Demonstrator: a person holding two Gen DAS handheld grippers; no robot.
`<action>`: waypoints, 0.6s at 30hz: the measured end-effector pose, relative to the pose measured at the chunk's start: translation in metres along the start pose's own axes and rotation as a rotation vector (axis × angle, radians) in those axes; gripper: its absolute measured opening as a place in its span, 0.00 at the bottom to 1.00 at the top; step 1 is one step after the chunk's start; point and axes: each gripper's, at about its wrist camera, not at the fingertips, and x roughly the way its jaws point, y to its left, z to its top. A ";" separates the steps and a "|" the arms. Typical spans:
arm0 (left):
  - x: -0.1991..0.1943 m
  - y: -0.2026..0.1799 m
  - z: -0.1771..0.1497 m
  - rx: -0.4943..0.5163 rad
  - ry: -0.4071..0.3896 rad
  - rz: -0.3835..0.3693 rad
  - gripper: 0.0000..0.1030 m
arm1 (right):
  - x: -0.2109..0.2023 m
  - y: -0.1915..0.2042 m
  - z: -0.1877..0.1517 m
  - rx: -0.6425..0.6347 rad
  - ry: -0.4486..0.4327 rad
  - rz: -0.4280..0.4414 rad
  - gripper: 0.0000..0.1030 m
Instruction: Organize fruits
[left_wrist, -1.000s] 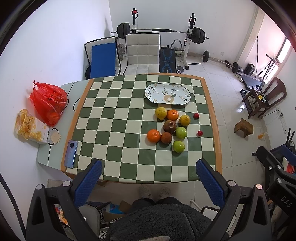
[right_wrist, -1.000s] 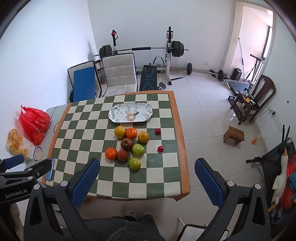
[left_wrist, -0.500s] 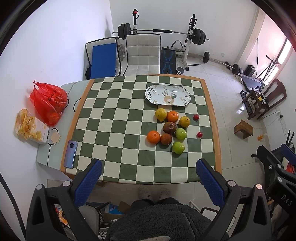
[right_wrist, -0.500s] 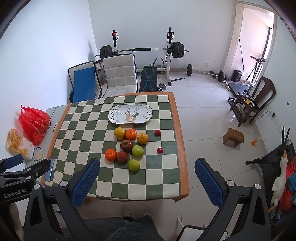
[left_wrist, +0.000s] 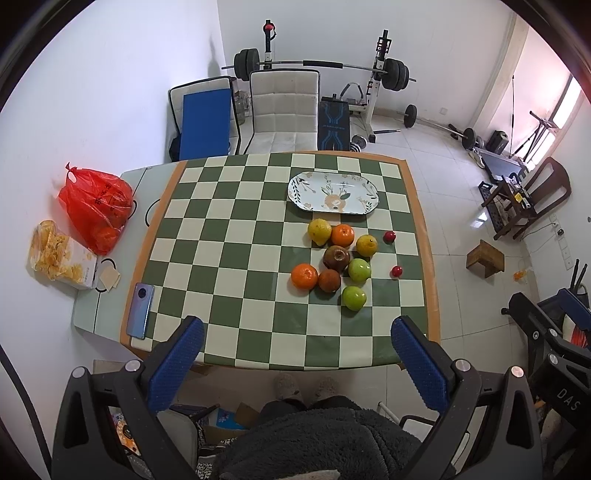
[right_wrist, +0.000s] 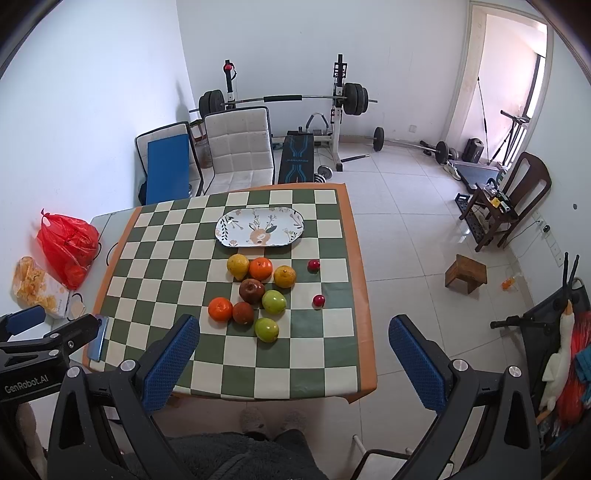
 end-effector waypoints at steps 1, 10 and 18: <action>0.000 0.001 -0.002 0.002 -0.002 0.001 1.00 | 0.001 -0.001 -0.001 0.000 -0.001 0.000 1.00; 0.006 -0.008 0.018 -0.014 -0.017 0.017 1.00 | 0.003 0.000 0.005 0.016 0.009 0.011 1.00; 0.086 0.003 0.046 -0.045 -0.093 0.244 1.00 | 0.086 -0.025 0.004 0.075 0.025 0.084 1.00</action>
